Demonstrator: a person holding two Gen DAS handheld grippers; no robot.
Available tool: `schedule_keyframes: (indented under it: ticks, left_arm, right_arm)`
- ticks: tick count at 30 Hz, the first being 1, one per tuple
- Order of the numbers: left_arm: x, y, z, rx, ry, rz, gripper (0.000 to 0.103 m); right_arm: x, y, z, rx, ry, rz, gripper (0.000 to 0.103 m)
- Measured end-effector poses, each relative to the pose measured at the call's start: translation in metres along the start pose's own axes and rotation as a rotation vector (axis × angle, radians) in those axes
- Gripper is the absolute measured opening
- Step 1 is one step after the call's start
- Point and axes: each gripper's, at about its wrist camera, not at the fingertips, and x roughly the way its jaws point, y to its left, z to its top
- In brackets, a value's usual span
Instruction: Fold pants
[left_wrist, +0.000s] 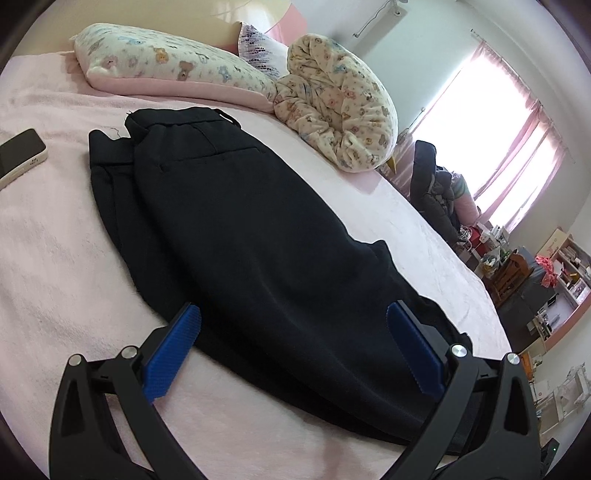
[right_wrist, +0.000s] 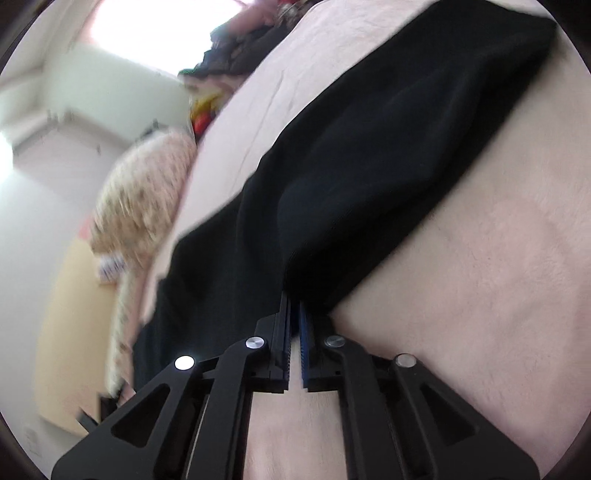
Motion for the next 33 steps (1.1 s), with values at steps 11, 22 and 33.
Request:
schedule_keyframes:
  ticks: [11,22,33]
  left_arm:
    - [-0.028,0.049,0.056,-0.218,-0.082,-0.181,0.101]
    - [0.029,0.11,0.082,-0.458,0.254,-0.354,0.101]
    - [0.062,0.157,0.098,-0.651,0.191,-0.32,0.009]
  right_arm:
    - [-0.036,0.095,-0.022,-0.311,0.114,0.08,0.005]
    - [0.017,0.124,-0.054,-0.358,0.217,0.111,0.005]
    - [0.028,0.147,-0.073,-0.435,0.254,0.094,0.005]
